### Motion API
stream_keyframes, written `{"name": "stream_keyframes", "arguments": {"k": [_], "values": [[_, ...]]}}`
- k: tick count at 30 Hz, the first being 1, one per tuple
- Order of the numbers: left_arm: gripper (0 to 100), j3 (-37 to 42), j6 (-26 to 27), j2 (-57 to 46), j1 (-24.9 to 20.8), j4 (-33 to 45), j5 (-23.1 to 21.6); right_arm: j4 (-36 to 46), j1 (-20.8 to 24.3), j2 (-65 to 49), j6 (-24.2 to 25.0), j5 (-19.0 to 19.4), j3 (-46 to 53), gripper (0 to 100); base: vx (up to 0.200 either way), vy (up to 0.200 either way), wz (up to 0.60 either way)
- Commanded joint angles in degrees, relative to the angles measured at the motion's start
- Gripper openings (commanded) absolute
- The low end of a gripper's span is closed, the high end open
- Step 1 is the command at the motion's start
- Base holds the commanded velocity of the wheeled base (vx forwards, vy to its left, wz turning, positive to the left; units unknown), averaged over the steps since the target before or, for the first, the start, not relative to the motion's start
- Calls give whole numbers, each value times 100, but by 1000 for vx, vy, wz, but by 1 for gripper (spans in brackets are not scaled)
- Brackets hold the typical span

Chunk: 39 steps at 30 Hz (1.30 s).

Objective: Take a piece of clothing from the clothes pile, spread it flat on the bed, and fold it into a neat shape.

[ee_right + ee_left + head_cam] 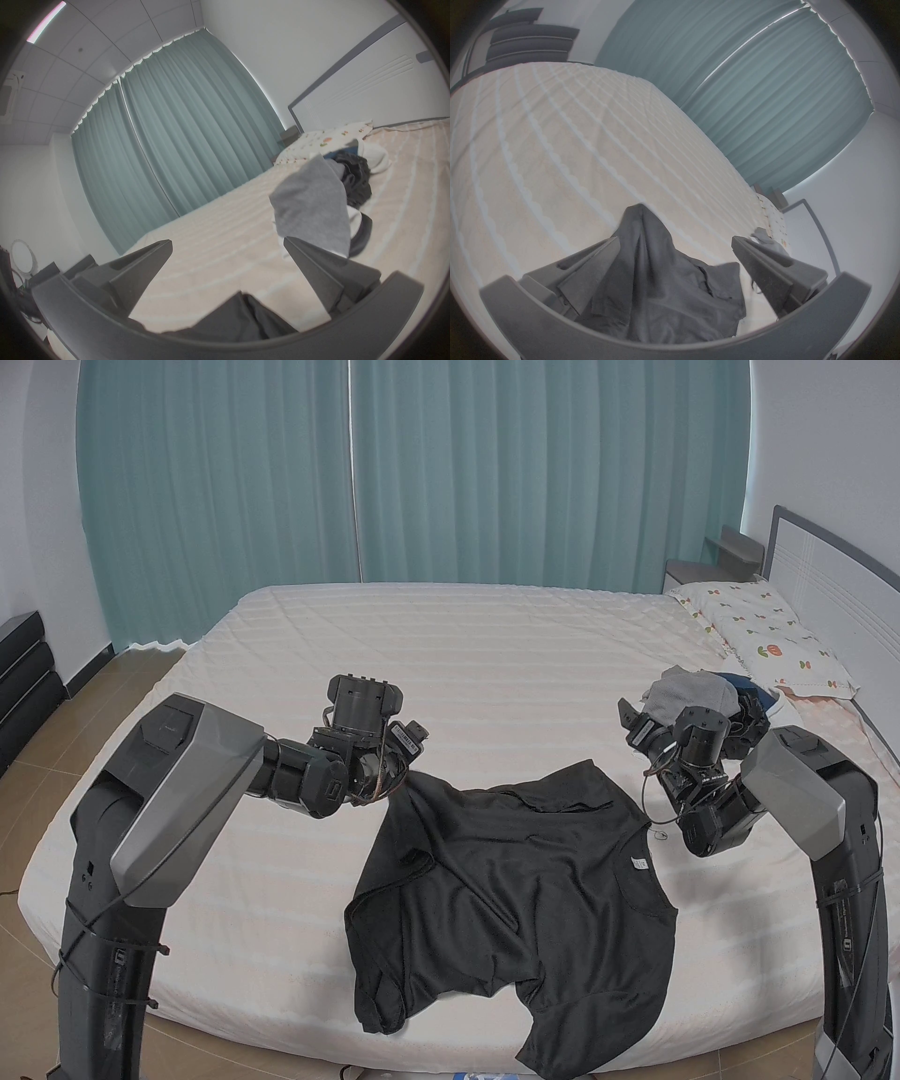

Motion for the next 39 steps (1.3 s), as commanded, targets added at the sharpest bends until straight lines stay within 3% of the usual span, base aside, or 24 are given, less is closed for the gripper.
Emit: {"name": "stream_keyframes", "arguments": {"k": [1,10,14,15,17,21,22,23,27,33,39], "values": [[100,-412,17,580,67,126,232,13,-26,97,-7,92,496,100,0,0,0],[100,-403,-53,114,357,1031,276,-4,-193,-272,72,487,1437,100,0,0,0],[100,160,-71,-299,445,1128,-41,-40,-308,-316,142,821,1859,100,0,0,0],[100,617,-62,-562,480,1110,-304,-57,-360,-298,230,927,2017,100,0,0,0],[100,1557,-167,-1090,533,952,-893,-40,-431,-272,564,997,2245,100,0,0,0],[100,2761,-440,-1687,498,416,-1333,-101,-475,-369,907,1006,2817,100,0,0,0],[100,2761,-440,-1687,498,416,-1333,-101,-475,-369,907,1006,2817,100,0,0,0],[100,3473,-440,-1978,463,-32,-1508,-180,-518,-615,942,1023,3212,100,0,0,0],[100,4792,-449,-2276,304,-1043,-1579,-461,-536,-1239,1012,1454,4249,100,0,0,0],[100,5644,-958,-2347,-153,-1816,-1368,-1288,-510,-1801,1091,2104,6016,100,0,0,0],[100,5864,-949,-2206,-284,-1922,-1376,-1938,-536,-1494,924,2596,6965,100,0,0,0]]}}
